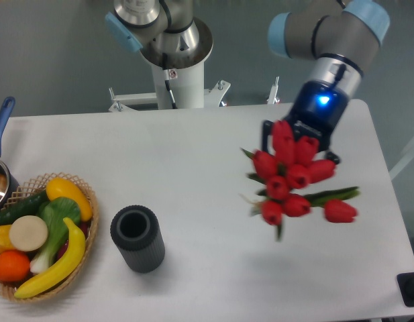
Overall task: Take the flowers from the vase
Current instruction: 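Lift the tulip bunch out of the vase and carry it away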
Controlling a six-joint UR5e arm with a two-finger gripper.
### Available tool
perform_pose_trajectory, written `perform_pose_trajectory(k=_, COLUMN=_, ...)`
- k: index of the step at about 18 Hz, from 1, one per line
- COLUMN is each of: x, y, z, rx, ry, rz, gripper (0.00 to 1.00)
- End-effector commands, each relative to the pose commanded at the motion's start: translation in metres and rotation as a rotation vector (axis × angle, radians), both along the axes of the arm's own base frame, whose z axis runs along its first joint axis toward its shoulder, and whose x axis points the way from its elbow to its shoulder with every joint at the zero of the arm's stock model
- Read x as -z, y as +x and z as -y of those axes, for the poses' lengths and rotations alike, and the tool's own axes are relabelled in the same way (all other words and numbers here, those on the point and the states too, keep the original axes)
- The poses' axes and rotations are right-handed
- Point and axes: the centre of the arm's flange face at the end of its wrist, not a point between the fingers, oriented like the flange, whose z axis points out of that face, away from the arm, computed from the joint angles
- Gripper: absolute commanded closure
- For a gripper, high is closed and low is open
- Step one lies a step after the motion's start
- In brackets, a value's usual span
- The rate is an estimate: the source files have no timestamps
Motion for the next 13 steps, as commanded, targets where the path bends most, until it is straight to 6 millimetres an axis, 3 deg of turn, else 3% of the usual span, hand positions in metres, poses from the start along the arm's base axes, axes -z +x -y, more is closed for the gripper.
perform_pose_trajectory(k=2, x=0.014, y=-0.008, z=0.022, rx=-0.036, ry=-0.168, rz=-0.093, gripper=1.0)
perform_pose_trajectory(k=5, x=0.012, y=-0.014, z=0.045, rx=-0.107, ry=-0.37, rz=-0.149, gripper=1.0)
perform_pose_trajectory(k=8, x=0.01, y=-0.007, z=0.042, rx=-0.11, ry=-0.413, rz=-0.15, gripper=1.0)
perform_pose_trajectory(k=13, x=0.02, y=-0.005, z=0.038, rx=-0.144, ry=-0.651, rz=-0.201, gripper=1.0)
